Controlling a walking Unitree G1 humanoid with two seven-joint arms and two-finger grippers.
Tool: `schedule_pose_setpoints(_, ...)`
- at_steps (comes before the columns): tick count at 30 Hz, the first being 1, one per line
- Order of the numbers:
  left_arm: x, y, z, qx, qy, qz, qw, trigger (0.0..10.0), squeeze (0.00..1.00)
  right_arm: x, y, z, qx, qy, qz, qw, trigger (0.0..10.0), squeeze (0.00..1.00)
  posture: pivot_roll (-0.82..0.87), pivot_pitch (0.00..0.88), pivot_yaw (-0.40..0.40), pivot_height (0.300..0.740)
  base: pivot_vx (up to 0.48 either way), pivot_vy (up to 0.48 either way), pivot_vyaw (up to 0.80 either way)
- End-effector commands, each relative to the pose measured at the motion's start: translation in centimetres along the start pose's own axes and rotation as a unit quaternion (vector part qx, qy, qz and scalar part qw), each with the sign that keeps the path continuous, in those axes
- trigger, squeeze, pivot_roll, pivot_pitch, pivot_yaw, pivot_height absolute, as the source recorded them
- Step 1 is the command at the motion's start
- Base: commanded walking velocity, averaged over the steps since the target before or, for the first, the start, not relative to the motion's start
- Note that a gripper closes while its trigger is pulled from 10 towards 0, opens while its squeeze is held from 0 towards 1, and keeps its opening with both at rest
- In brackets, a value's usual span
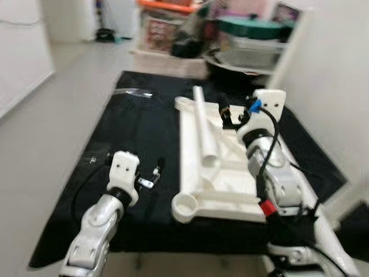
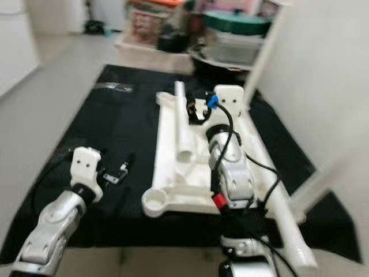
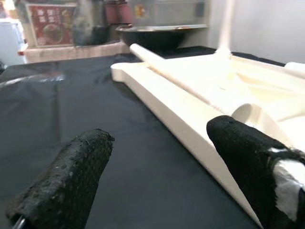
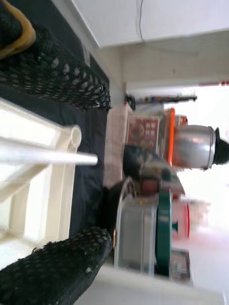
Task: Building children table
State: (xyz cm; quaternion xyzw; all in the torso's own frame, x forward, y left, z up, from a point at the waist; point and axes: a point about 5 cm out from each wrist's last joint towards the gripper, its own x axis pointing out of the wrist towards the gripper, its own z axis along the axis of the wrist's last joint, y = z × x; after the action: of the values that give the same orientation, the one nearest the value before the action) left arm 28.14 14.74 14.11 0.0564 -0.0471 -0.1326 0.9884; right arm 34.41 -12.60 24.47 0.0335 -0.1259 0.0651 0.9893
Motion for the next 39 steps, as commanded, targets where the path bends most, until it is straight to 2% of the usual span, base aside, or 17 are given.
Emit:
schedule_pose_setpoints(1,-0.1,-0.3,-0.2,0.000,0.003,-0.003,1.000,10.0,0.00,0.0,-1.2,-0.1,-0.009,0.011,-0.023,1.000,10.0,0.00,0.04,0.000,-0.109,0.740,0.000,0.000,-0.78)
schedule_pose_setpoints(4,-0.1,-0.3,-0.2,0.001,0.003,-0.005,1.000,10.0,0.00,0.1,-1.5,0.0,-0.017,0.014,-0.020,1.000,10.0,0.00,0.04,0.000,-0.108,0.740,0.000,0.000,-0.50)
schedule_pose_setpoints(10,0.1,-0.5,-0.2,0.002,0.003,-0.007,1.000,10.0,0.00,0.2,-1.3,-0.8,-0.042,0.074,0.040,0.996,10.0,0.00,0.04,0.000,-0.106,0.740,0.000,0.000,0.00)
schedule_pose_setpoints(11,0.1,-0.5,-0.2,0.002,0.003,-0.007,1.000,10.0,0.00,0.3,-1.9,-1.1,-0.059,0.094,0.043,0.993,10.0,0.00,0.03,0.000,-0.109,0.740,0.000,0.000,0.00)
schedule_pose_setpoints(13,0.0,-0.5,-0.3,0.003,0.006,-0.007,1.000,10.0,0.00,0.2,-3.5,-1.9,-0.055,0.164,0.054,0.984,10.0,0.00,0.03,0.000,-0.110,0.740,0.000,0.000,0.00)
schedule_pose_setpoints(14,0.0,-0.5,-0.3,0.003,0.006,-0.007,1.000,10.0,0.00,0.2,-3.5,-1.9,-0.055,0.164,0.054,0.984,10.0,0.00,0.03,0.000,-0.110,0.740,0.000,0.000,0.00)
schedule_pose_setpoints(16,0.0,-0.5,-0.5,0.003,0.009,-0.006,1.000,10.0,0.00,0.1,-4.6,-2.1,-0.055,0.219,0.068,0.972,10.0,0.00,0.03,0.000,-0.113,0.740,0.000,0.000,0.00)
schedule_pose_setpoints(18,0.0,-0.6,-0.6,0.004,0.010,-0.006,1.000,10.0,0.00,0.4,-5.4,-1.8,-0.066,0.223,0.058,0.971,10.0,0.00,0.02,0.000,-0.116,0.740,0.000,0.000,0.00)
schedule_pose_setpoints(21,0.1,-0.8,-0.7,0.002,0.012,-0.006,1.000,10.0,0.00,1.4,-7.8,-0.4,-0.083,0.217,0.004,0.973,10.0,0.00,0.02,0.000,-0.127,0.740,0.000,0.000,0.00)
schedule_pose_setpoints(24,0.1,-0.9,-0.8,0.000,0.013,-0.005,1.000,10.0,0.00,1.6,-8.9,-0.3,-0.080,0.232,-0.026,0.969,10.0,0.00,0.02,0.000,-0.130,0.740,0.000,0.000,0.00)
schedule_pose_setpoints(25,0.1,-1.0,-0.8,0.000,0.015,-0.005,1.000,10.0,0.00,1.4,-9.0,-0.9,-0.066,0.255,-0.030,0.964,10.0,0.00,0.02,0.000,-0.130,0.740,0.000,0.000,0.00)
schedule_pose_setpoints(27,0.1,-1.0,-0.8,0.000,0.015,-0.005,1.000,10.0,0.00,1.4,-9.0,-0.9,-0.066,0.255,-0.030,0.964,10.0,0.00,0.02,0.000,-0.130,0.740,0.000,0.000,0.00)
schedule_pose_setpoints(29,0.1,-1.1,-1.0,0.002,0.017,-0.005,1.000,10.0,0.00,0.9,-9.0,-2.3,-0.034,0.305,-0.037,0.951,10.0,0.00,0.02,0.000,-0.136,0.740,0.000,0.000,0.00)
schedule_pose_setpoints(30,0.1,-1.1,-1.0,0.002,0.017,-0.005,1.000,10.0,0.00,0.9,-9.0,-2.3,-0.034,0.305,-0.037,0.951,10.0,0.00,0.02,0.000,-0.136,0.740,0.000,0.000,0.00)
schedule_pose_setpoints(32,0.2,-0.9,-1.0,0.003,0.019,-0.003,1.000,10.0,0.00,0.3,-9.3,-3.7,-0.014,0.350,-0.058,0.935,10.0,0.00,0.02,0.000,-0.136,0.740,0.000,0.000,0.00)
schedule_pose_setpoints(37,0.2,-0.9,-1.0,0.004,0.019,-0.001,1.000,10.0,0.00,-0.1,-10.3,-5.0,-0.019,0.394,-0.078,0.915,10.0,0.00,0.01,0.000,-0.148,0.740,0.000,0.000,0.00)
schedule_pose_setpoints(39,0.2,-0.9,-1.0,0.004,0.020,-0.001,1.000,10.0,0.00,-0.2,-10.4,-5.1,-0.022,0.400,-0.076,0.913,10.0,0.00,0.01,0.000,-0.148,0.740,0.000,0.000,0.00)
